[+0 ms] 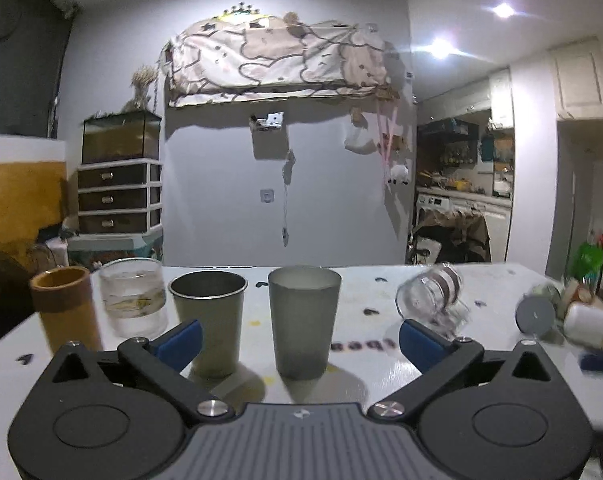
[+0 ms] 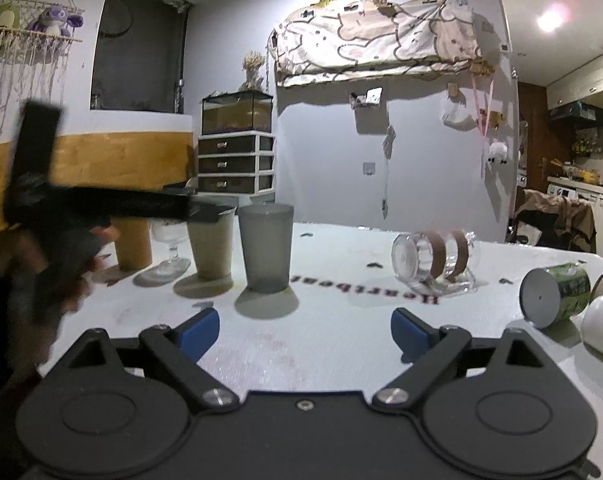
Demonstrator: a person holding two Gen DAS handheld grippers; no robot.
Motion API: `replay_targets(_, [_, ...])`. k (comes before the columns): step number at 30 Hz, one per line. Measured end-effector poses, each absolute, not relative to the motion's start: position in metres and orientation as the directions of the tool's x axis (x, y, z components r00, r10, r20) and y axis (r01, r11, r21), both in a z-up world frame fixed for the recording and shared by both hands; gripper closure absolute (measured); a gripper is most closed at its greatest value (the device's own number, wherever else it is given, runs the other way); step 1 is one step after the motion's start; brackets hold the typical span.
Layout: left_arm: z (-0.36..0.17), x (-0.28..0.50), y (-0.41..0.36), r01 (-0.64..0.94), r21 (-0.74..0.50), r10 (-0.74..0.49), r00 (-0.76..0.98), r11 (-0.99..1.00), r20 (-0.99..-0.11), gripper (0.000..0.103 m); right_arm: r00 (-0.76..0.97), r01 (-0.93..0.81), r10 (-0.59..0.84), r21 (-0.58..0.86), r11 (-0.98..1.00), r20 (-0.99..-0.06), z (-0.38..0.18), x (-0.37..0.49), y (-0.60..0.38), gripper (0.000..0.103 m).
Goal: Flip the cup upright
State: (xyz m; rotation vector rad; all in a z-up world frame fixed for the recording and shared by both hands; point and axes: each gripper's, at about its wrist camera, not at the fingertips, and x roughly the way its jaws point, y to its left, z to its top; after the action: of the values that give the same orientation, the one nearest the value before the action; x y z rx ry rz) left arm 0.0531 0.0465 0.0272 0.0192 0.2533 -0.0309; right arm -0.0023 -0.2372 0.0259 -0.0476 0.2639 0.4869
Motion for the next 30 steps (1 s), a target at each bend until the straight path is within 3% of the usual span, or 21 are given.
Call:
replay_targets(12, [0.018,-0.010,0.035,-0.036,0.063,0.049,0.973,0.997,-0.225,0.000,0.881,-0.427,0.419,0.011,0.904,-0.218,0.034,-0.001,-0.244,0.006])
replay_targets(17, [0.016,-0.019,0.033,-0.042,0.045,0.051,0.973,0.998,-0.223,0.000,0.900,-0.386,0.381,0.022,0.922,-0.213,0.036,0.000,-0.252,0.000])
replay_targets(30, [0.014,-0.022,0.029,-0.050,0.046,0.060,0.971,0.998,-0.232,0.000,0.918,-0.338,0.334,0.015,0.941,-0.216,0.034,-0.002,-0.257,0.000])
